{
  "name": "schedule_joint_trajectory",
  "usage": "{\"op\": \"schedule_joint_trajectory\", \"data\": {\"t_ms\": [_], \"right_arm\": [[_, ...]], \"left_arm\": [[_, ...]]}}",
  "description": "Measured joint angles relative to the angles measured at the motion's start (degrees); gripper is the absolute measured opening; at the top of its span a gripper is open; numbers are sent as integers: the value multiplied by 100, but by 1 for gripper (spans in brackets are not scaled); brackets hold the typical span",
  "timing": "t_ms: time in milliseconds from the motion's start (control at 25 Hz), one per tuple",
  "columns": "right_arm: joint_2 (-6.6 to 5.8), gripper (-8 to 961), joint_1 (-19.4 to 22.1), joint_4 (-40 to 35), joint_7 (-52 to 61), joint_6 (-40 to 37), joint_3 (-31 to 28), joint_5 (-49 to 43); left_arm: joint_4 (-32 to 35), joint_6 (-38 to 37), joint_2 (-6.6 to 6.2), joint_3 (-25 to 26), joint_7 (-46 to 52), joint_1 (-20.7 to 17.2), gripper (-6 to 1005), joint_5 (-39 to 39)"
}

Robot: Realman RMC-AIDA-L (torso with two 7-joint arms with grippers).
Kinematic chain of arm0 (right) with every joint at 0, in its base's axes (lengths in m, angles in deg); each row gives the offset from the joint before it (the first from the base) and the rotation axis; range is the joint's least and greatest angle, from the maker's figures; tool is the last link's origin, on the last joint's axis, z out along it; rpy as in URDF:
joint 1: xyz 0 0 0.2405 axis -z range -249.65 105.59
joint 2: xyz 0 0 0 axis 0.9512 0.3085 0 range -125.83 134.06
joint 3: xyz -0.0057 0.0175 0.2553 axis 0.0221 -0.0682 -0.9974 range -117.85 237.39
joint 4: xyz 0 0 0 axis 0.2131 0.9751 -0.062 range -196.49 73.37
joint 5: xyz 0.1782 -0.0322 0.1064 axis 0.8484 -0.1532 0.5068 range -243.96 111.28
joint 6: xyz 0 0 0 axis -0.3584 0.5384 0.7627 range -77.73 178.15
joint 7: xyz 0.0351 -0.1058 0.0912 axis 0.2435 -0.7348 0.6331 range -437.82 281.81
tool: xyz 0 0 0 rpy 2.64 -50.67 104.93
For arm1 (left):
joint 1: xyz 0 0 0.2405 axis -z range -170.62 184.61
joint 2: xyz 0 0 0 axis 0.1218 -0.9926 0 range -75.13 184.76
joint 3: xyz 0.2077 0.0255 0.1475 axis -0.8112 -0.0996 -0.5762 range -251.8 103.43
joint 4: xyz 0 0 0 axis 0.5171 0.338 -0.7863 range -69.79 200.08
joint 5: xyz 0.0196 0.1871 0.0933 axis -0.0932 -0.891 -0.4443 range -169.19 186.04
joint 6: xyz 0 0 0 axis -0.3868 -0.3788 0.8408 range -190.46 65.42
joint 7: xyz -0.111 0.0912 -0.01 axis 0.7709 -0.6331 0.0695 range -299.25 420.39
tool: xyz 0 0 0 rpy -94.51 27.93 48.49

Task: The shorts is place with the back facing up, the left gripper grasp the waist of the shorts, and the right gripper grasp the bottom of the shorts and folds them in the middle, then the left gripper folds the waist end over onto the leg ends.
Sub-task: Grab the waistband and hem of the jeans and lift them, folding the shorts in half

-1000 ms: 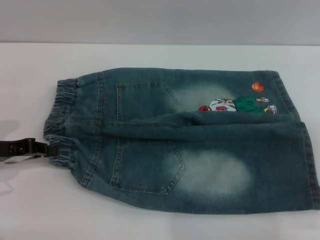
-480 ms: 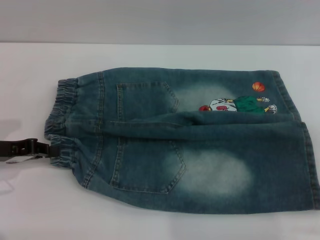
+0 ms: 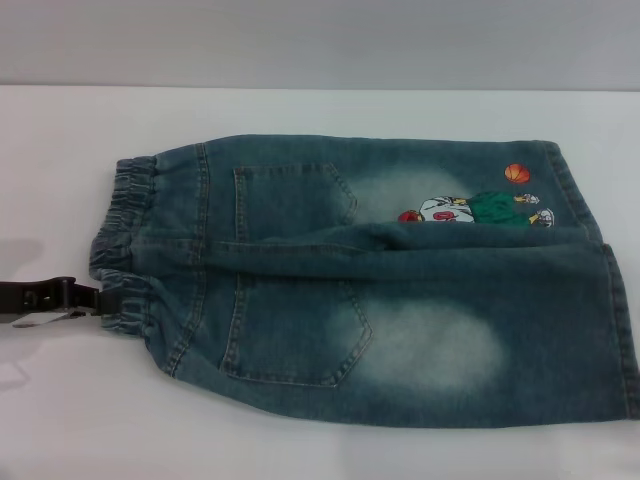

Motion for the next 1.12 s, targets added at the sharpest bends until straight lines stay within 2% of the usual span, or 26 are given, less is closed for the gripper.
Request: {"op": "schedule_joint_trajectory", "data": {"t_ms": [520,1120], "right_arm": [[17,731,1,84,31,170,51,3],[108,730,-17,100,34,369,58,6]], "left_arm": [[0,-5,7,-24,6,-3,42,1],[0,-7,18,-27,9,28,42,1]]}}
